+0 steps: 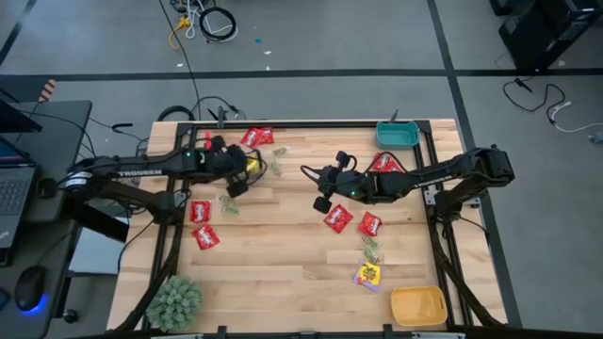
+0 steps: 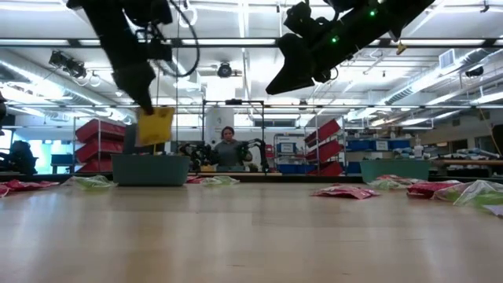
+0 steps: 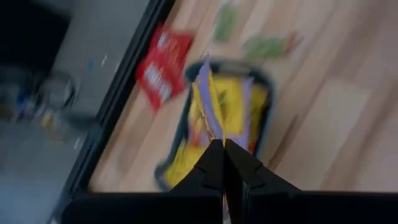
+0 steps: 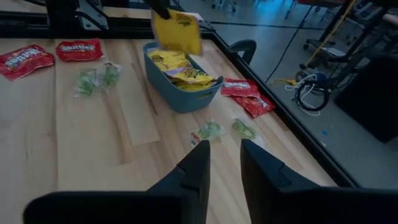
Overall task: Sort candy
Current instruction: Put the yellow candy into the dark blue bin
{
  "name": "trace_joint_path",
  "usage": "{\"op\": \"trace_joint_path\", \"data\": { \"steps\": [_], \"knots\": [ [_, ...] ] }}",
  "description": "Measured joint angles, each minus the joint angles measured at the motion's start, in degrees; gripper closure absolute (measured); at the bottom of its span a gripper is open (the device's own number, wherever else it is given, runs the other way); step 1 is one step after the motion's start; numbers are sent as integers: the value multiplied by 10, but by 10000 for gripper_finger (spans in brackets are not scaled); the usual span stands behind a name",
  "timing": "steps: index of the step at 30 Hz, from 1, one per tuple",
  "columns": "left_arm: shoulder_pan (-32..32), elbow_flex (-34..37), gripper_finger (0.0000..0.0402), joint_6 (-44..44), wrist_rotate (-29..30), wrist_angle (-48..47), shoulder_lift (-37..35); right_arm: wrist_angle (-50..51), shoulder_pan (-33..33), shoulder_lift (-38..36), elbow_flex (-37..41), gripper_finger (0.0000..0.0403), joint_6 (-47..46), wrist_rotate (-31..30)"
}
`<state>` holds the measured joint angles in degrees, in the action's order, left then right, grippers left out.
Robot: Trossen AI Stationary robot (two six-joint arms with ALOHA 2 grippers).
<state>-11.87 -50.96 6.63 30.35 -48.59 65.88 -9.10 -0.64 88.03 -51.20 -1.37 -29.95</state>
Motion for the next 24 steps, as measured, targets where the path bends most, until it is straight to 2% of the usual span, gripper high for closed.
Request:
{"op": "trace_joint_path", "data": {
  "steps": [3,7,17,24],
  "knots": [
    [-4,0,401,77,5,-54,16,0,0,0,0,325,-1,0],
    [-21,0,401,131,6,-72,43,0,0,0,0,327,0,0],
    [-77,0,401,146,5,-48,138,0,0,0,0,327,0,0],
    [-81,-10,367,104,-12,17,145,2,0,0,0,324,0,0]
  ]
}}
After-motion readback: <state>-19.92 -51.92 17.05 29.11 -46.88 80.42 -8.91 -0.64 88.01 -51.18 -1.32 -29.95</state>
